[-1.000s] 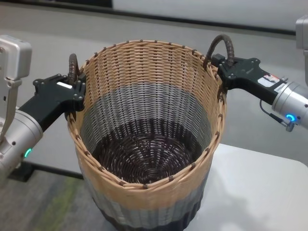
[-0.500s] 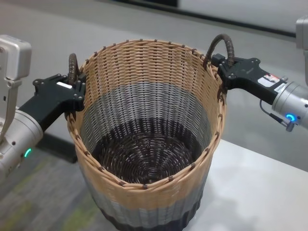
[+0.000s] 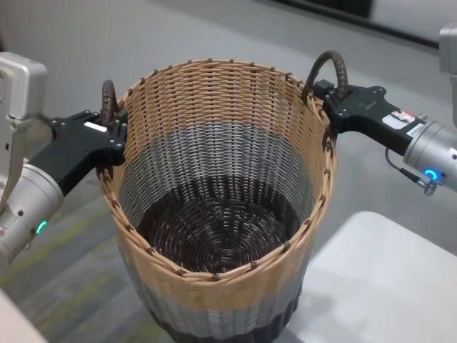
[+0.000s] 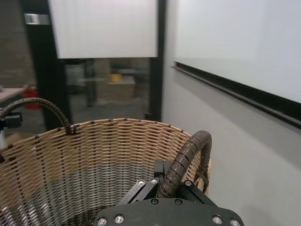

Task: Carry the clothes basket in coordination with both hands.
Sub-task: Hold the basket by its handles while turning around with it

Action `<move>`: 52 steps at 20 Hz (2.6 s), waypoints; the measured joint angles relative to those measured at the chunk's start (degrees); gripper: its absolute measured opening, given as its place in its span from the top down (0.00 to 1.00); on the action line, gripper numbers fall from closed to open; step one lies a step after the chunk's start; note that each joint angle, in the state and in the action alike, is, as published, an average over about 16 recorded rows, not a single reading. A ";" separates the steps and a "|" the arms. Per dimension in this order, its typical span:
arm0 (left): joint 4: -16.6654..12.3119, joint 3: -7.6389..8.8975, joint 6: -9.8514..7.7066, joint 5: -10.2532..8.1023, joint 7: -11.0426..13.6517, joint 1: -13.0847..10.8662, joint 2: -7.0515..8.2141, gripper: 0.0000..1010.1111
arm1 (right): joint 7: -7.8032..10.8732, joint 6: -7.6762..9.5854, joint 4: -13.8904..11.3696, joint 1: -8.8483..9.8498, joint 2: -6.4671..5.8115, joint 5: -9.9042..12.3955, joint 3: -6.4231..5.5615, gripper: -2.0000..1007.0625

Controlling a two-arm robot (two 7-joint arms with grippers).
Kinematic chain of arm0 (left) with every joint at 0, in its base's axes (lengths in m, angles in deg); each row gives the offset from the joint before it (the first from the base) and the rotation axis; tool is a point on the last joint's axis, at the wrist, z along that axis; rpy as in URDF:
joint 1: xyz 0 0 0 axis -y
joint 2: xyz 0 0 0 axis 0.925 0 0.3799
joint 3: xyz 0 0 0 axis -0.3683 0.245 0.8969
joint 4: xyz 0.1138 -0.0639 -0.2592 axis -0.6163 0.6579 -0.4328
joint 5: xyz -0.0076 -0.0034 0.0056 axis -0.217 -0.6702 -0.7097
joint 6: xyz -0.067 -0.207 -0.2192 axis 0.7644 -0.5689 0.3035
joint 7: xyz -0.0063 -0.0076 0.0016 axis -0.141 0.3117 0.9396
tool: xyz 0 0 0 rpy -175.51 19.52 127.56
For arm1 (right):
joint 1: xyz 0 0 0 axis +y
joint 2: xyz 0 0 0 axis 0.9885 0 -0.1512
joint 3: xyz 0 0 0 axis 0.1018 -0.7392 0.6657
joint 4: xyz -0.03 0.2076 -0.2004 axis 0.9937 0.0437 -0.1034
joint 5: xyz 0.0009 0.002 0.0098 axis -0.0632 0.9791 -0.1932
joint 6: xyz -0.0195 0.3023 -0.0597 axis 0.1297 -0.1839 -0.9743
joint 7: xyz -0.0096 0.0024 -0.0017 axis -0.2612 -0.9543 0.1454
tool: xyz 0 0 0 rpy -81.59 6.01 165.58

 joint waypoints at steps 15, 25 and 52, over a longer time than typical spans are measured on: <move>0.00 0.00 0.00 0.00 0.01 0.00 0.00 0.83 | 0.00 0.00 0.00 0.00 0.00 0.00 0.00 0.99; 0.00 0.00 0.00 0.00 0.00 0.00 0.00 0.83 | 0.00 0.00 0.00 0.00 0.00 0.00 0.00 0.99; 0.02 0.08 0.05 -0.03 0.09 -0.02 -0.05 0.83 | -0.04 -0.13 0.04 -0.11 0.01 -0.09 0.13 0.99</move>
